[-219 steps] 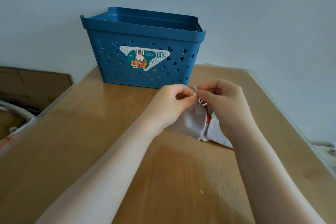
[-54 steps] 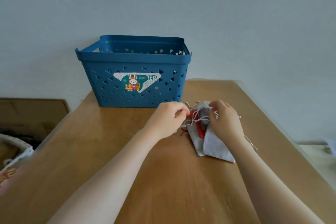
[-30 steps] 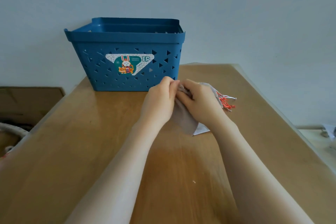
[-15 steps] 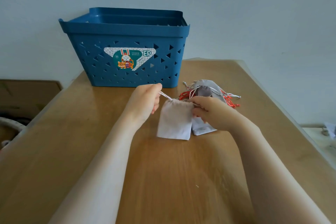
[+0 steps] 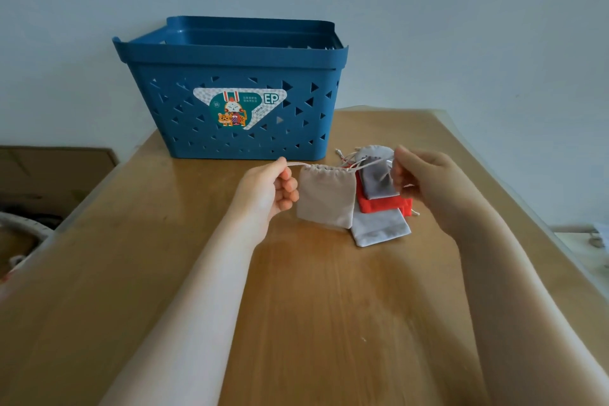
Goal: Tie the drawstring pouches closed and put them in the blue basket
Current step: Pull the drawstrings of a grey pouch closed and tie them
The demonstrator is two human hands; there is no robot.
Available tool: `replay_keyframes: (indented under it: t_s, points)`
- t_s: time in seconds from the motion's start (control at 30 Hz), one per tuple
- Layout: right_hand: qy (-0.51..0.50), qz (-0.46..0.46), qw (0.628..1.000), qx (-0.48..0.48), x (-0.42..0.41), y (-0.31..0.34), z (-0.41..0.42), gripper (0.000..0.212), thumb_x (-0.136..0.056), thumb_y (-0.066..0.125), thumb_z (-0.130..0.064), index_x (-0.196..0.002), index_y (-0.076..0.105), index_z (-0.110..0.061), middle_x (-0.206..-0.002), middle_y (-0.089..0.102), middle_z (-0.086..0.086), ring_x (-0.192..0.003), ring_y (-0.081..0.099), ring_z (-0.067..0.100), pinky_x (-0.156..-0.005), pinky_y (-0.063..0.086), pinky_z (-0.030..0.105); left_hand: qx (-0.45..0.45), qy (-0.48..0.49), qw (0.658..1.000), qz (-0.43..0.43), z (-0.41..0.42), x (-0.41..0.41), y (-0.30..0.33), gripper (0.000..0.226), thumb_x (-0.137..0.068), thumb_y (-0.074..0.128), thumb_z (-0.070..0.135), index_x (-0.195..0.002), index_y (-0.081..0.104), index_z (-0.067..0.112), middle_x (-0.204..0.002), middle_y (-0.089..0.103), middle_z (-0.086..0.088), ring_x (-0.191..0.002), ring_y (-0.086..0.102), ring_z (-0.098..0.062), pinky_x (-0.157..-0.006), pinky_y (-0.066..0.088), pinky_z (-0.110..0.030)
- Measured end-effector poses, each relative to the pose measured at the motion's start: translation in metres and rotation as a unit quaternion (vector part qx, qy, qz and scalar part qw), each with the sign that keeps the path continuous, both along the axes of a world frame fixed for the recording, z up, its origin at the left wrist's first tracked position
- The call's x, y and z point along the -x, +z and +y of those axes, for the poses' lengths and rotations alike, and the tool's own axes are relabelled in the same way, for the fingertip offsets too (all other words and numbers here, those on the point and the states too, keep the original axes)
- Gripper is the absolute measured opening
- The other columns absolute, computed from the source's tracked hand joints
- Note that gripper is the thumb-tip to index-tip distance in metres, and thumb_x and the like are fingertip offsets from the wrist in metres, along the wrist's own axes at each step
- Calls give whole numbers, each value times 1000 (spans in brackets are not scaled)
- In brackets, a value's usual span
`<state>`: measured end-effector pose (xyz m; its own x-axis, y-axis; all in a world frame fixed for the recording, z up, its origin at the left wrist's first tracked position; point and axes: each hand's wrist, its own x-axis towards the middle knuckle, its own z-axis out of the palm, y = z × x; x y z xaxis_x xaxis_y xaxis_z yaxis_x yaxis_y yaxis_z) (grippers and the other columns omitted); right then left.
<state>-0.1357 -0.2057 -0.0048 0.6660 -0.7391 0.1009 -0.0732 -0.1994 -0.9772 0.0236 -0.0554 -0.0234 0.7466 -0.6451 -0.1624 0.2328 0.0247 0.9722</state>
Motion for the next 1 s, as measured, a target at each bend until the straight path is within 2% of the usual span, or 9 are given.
replay_keyframes:
  t_s: [0.17, 0.23, 0.3, 0.4, 0.5, 0.73, 0.83, 0.93, 1.0]
  points:
    - [-19, -170, 944, -282, -19, -3, 17, 48, -95, 50, -26, -48, 41, -16, -72, 63, 2, -81, 63, 15, -85, 44, 28, 42, 69, 994, 74, -6, 8, 0, 39, -92, 59, 29, -58, 46, 15, -72, 60, -2, -59, 52, -11, -52, 42, -19]
    - [-18, -216, 918, -334, -23, -3, 22, 53, -96, 46, -26, -44, 43, -18, -94, 68, 7, -100, 63, 15, -98, 39, 31, 106, 76, 975, 180, -7, 7, 0, 29, -91, 60, 28, -68, 52, 12, -84, 64, -5, -58, 53, -8, -45, 41, -13]
    - [0, -277, 883, -379, -26, -4, 25, 55, -98, 42, -29, -45, 49, -18, -105, 69, 7, -110, 61, 14, -102, 36, 31, 220, 39, 922, 316, -5, 2, -1, 37, -95, 53, 30, -63, 44, 13, -84, 67, -5, -45, 52, -4, -39, 39, -9]
    - [17, -382, 813, -440, -35, -7, 33, 55, -100, 37, -32, -54, 61, -13, -79, 70, 4, -88, 69, 17, -93, 48, 32, 339, -32, 849, 404, -5, -1, -5, 43, -97, 45, 37, -60, 47, 15, -62, 65, 4, -34, 50, -3, -36, 38, -9]
    - [-8, -414, 775, -477, -42, -6, 40, 46, -100, 38, -32, -70, 63, -6, -57, 58, 4, -64, 68, 18, -85, 52, 33, 361, -56, 847, 386, -7, 2, -6, 48, -97, 44, 35, -54, 51, 14, -61, 59, 5, -37, 49, -3, -37, 39, -11]
    - [-21, -416, 762, -496, -35, -3, 34, 38, -100, 41, -25, -73, 57, -3, -51, 43, 3, -45, 51, 16, -76, 52, 37, 299, 26, 897, 325, -2, 2, -2, 37, -98, 38, 22, -62, 42, 15, -64, 54, 1, -43, 41, -7, -42, 35, -14]
    - [-21, -403, 762, -507, -29, 1, 25, 37, -100, 39, -24, -69, 51, -7, -48, 30, -2, -39, 35, 13, -66, 45, 28, 289, 64, 902, 314, 1, -5, 3, 40, -99, 35, 21, -60, 41, 15, -63, 54, 1, -43, 36, -7, -43, 31, -14]
    - [-15, -380, 783, -493, -25, 4, 21, 39, -101, 37, -26, -67, 48, -10, -47, 24, -4, -36, 24, 10, -51, 35, 19, 283, 53, 908, 303, 1, -5, 7, 41, -100, 34, 22, -61, 41, 15, -62, 53, 2, -41, 34, -7, -42, 30, -14]
    - [-29, -340, 832, -437, -25, 4, 24, 40, -101, 37, -27, -68, 49, -9, -46, 23, -6, -36, 22, 8, -39, 28, 17, 264, 49, 922, 278, 0, -1, 8, 40, -100, 36, 22, -61, 40, 16, -61, 54, 4, -40, 34, -6, -41, 30, -14]
